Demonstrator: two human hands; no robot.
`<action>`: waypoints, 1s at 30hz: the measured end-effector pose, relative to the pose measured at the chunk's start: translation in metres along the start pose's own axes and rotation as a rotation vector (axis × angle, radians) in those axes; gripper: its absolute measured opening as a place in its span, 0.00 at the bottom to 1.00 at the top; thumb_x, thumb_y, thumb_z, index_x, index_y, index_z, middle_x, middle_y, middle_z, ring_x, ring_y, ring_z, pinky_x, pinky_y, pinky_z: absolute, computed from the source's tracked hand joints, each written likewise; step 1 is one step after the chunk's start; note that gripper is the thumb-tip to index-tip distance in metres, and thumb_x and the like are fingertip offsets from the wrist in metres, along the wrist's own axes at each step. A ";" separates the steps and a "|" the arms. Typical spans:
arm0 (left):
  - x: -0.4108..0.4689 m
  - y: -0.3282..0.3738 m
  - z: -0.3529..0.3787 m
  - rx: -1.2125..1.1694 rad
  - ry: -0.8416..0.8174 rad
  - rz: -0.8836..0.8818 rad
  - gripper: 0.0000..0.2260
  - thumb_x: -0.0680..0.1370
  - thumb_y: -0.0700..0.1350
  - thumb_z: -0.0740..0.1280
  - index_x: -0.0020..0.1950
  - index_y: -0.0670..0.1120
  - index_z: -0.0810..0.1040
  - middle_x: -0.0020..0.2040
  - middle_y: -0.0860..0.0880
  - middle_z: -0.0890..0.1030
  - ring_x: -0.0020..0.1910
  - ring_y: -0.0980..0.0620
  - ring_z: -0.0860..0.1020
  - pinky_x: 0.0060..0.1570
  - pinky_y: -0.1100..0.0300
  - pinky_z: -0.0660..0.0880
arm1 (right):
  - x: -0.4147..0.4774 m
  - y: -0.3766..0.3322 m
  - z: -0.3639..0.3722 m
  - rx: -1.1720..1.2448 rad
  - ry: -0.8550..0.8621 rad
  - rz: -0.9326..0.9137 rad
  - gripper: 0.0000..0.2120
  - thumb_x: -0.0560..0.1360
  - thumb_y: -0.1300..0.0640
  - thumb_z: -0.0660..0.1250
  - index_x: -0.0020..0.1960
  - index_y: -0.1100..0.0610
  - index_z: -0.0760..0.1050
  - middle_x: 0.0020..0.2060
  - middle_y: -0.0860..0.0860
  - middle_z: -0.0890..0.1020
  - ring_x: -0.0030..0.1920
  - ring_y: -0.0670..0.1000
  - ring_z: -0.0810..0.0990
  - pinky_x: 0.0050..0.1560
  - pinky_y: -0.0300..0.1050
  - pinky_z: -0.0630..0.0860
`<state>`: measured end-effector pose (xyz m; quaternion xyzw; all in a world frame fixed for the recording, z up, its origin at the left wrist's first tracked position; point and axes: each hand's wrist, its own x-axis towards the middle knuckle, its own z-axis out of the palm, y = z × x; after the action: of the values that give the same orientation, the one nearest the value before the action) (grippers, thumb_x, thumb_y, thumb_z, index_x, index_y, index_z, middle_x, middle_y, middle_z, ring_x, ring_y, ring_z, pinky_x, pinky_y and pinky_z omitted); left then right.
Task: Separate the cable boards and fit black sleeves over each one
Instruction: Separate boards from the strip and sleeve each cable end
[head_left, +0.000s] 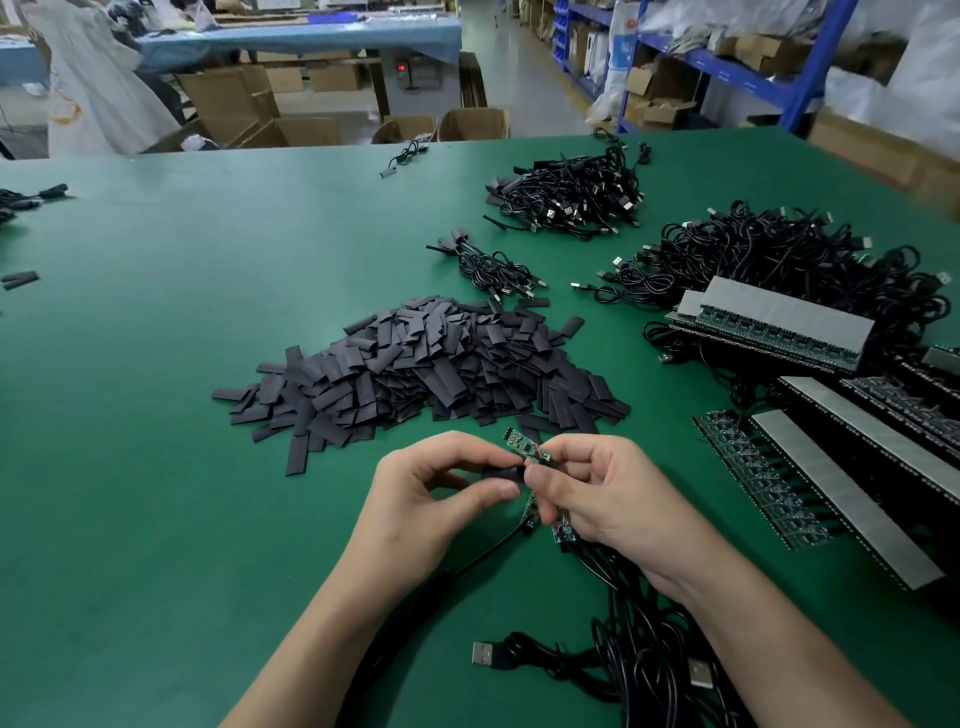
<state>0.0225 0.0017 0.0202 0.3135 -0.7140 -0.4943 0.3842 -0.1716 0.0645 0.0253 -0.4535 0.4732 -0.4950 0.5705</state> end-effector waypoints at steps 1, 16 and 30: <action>0.000 0.000 0.000 0.010 0.006 0.008 0.08 0.71 0.51 0.76 0.49 0.54 0.86 0.48 0.52 0.87 0.51 0.49 0.84 0.51 0.55 0.79 | 0.000 0.000 0.000 -0.002 0.003 0.007 0.04 0.73 0.49 0.74 0.46 0.48 0.85 0.31 0.52 0.81 0.22 0.43 0.57 0.22 0.31 0.56; 0.003 -0.007 -0.009 0.336 0.137 0.185 0.06 0.73 0.48 0.76 0.48 0.51 0.88 0.46 0.60 0.85 0.48 0.56 0.83 0.45 0.63 0.76 | -0.005 0.002 0.002 -0.562 0.136 -0.126 0.16 0.78 0.39 0.61 0.43 0.47 0.81 0.26 0.49 0.68 0.29 0.46 0.64 0.32 0.47 0.61; 0.003 -0.006 -0.008 0.311 0.133 0.179 0.06 0.73 0.46 0.77 0.49 0.51 0.87 0.47 0.59 0.85 0.49 0.54 0.83 0.46 0.63 0.77 | -0.006 0.000 -0.002 -0.554 0.190 -0.114 0.14 0.83 0.48 0.65 0.40 0.49 0.81 0.25 0.46 0.64 0.26 0.46 0.60 0.29 0.44 0.57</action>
<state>0.0283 -0.0065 0.0164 0.3363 -0.7797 -0.3202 0.4200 -0.1735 0.0703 0.0252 -0.5696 0.6152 -0.4184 0.3494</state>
